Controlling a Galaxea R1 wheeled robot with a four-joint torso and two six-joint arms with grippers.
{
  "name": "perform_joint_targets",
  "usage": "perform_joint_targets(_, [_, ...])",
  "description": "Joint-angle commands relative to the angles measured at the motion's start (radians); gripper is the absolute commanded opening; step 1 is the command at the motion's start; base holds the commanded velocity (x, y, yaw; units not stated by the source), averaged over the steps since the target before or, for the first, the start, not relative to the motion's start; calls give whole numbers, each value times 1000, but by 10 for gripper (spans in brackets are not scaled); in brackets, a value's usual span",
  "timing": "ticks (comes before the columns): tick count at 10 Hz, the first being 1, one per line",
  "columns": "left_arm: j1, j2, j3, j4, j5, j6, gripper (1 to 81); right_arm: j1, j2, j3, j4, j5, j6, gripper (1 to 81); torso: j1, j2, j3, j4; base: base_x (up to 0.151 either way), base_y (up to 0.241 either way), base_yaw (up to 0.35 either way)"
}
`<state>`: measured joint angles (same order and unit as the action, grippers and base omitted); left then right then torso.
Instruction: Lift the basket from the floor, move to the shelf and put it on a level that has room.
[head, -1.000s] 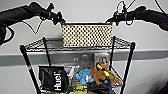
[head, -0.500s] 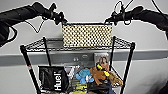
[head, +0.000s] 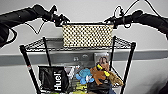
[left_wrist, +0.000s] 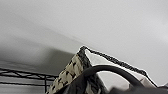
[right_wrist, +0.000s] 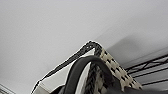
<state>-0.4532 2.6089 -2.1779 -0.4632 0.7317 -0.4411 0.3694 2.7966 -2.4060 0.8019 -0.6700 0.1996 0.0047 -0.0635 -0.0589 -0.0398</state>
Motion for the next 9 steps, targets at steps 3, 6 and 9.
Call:
perform_joint_targets(3, [-204,-97,113,-14,31,10,811,217,-153,166,60,-17,-5,811,0,0,0,0,0,0,0])
perform_joint_targets(6, [-239,-199,216,-23,26,2,811,263,-262,286,71,-13,0,811,0,0,0,0,0,0,0])
perform_joint_targets(9, [-264,-360,332,-15,38,1,811,259,-393,422,69,-22,9,811,0,0,0,0,0,0,0])
